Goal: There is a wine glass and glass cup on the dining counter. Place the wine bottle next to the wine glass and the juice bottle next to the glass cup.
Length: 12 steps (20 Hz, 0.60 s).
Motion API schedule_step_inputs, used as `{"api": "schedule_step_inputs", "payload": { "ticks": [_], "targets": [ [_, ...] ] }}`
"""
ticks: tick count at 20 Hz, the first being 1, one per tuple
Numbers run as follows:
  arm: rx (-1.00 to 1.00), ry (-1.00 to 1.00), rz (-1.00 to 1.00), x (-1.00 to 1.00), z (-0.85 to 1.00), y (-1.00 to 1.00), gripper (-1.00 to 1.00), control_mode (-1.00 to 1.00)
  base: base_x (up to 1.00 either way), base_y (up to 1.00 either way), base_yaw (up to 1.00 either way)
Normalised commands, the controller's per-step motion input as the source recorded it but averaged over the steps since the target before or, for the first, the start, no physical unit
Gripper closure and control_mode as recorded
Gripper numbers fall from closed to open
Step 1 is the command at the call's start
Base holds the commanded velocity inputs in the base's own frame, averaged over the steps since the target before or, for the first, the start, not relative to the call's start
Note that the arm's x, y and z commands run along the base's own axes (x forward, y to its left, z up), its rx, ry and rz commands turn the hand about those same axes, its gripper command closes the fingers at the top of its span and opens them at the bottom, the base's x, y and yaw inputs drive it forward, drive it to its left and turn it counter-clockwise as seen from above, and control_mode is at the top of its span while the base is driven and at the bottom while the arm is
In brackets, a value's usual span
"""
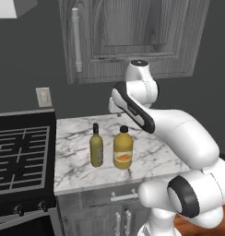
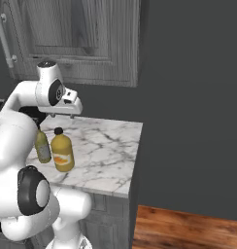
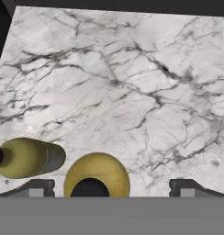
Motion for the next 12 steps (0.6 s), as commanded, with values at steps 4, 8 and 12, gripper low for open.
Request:
{"api": "schedule_step_inputs", "payload": {
  "ticks": [4,8,12],
  "targets": [
    [0.04,0.0,0.0,0.27,-0.23,0.15,-1.0,-1.0,0.0,0.0,0.0],
    [0.02,0.0,0.0,0.2,-0.25,0.19,-1.0,-1.0,0.0,0.0,0.0],
    [0.0,0.0,0.0,0.25,-0.31,0.13,-1.0,-1.0,0.0,0.0,0.0]
  ]
}}
